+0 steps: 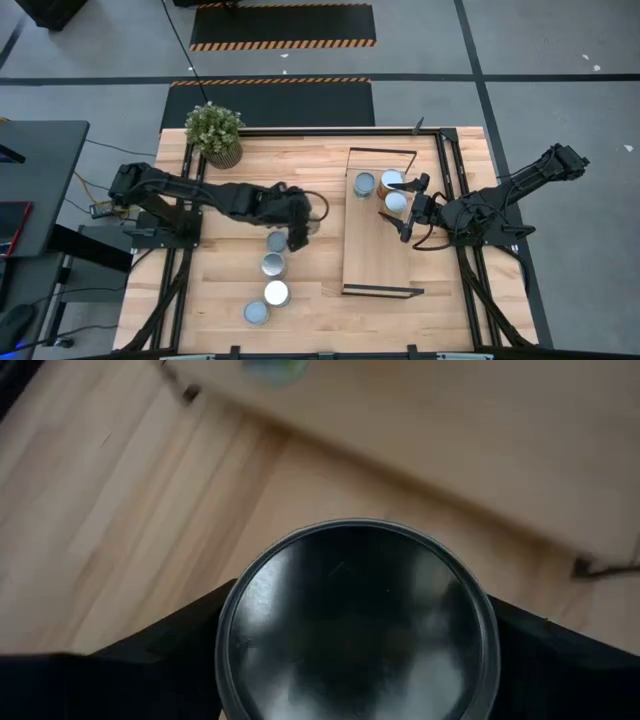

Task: Pick and place cans onto a shelf
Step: Put the canned oranges on the shelf

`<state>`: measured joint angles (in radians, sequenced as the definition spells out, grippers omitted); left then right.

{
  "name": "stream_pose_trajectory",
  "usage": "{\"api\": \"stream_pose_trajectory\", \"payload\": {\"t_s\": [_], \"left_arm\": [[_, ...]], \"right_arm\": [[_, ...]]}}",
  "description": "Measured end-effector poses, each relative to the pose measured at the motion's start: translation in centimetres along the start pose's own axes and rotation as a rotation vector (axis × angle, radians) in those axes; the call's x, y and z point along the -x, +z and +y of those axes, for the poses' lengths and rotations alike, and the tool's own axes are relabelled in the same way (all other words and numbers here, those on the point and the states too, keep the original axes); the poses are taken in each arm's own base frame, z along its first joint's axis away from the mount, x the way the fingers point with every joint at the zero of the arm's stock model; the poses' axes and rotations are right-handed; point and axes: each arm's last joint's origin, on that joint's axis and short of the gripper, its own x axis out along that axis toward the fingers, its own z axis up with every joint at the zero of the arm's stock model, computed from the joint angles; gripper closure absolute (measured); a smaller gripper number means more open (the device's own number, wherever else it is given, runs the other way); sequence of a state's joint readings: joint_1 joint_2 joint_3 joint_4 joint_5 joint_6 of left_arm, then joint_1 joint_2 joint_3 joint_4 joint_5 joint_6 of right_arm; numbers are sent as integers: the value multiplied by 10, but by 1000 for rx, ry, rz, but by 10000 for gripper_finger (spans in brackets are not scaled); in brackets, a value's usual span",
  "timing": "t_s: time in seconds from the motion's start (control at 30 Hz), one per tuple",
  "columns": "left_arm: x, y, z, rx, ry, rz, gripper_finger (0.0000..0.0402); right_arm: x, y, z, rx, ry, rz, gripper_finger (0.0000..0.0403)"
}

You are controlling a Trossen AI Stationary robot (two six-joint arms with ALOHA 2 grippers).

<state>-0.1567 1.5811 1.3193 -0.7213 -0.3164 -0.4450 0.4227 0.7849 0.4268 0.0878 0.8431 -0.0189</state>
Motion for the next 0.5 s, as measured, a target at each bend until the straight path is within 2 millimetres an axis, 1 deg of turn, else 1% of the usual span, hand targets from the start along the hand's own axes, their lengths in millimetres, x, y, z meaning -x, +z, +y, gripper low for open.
{"api": "stream_pose_trajectory", "payload": {"t_s": [0.13, 0.2, 0.43, 0.5], "left_arm": [[-24, 13, -3, -15, -91, -59, 78], [-34, 19, -5, -28, -118, -58, 78], [-58, 54, -18, -113, -146, -56, 78], [-65, 61, -23, -149, -148, -42, 78]], "right_arm": [[0, 0, 0, -2, 0, -1, 14], [0, 0, 0, -4, 0, -3, 14], [1, 0, 1, -24, 8, -2, 14], [2, -1, 2, -16, 16, 2, 14]]}}
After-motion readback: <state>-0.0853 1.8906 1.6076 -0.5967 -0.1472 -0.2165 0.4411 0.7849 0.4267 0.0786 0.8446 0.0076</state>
